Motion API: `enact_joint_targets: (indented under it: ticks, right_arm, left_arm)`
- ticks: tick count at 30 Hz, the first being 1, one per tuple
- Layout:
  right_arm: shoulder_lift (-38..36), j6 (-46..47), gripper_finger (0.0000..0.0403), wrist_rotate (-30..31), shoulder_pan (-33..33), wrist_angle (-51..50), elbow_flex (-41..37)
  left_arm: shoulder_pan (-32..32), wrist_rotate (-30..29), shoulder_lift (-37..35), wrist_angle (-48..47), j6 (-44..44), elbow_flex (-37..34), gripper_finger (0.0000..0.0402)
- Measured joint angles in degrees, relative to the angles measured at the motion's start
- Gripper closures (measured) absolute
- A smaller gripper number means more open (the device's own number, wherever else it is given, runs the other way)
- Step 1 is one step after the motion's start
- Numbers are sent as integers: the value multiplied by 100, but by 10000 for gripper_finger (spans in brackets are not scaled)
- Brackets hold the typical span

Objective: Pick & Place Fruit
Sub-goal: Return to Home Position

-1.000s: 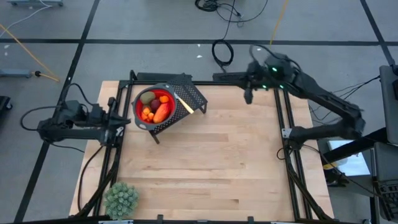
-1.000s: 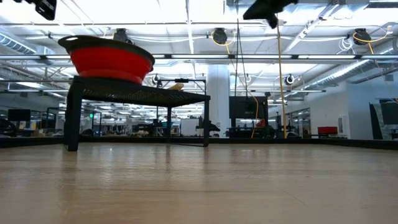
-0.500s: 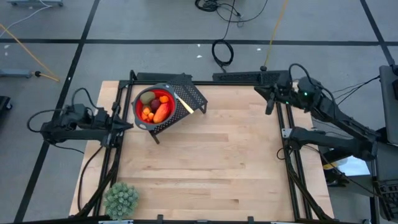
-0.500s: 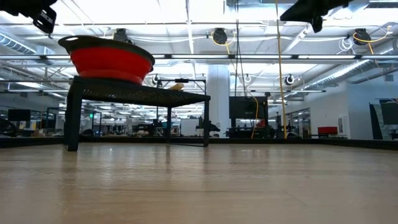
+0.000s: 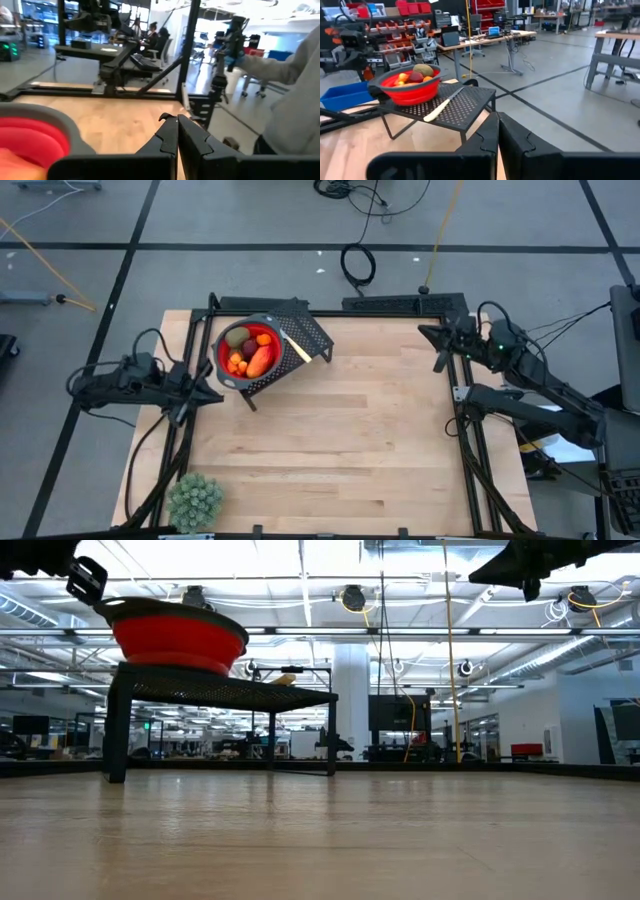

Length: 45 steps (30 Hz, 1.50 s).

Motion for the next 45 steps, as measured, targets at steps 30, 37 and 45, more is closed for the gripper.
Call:
enact_joint_targets:
  ticks: [30, 37, 45]
  right_arm:
    - [-57, -303, 403, 470, 2, -312, -23]
    - [-57, -74, 403, 468, 1, -453, -23]
    - [-55, -276, 403, 477, 1, -455, -23]
  left_arm:
    - [-1221, 1075, 7, -543, 508, -250, 394]
    - [-1363, 1233, 5, 474, 213, -726, 394]
    - [-1829, 855, 4, 1610, 21, -1439, 394]
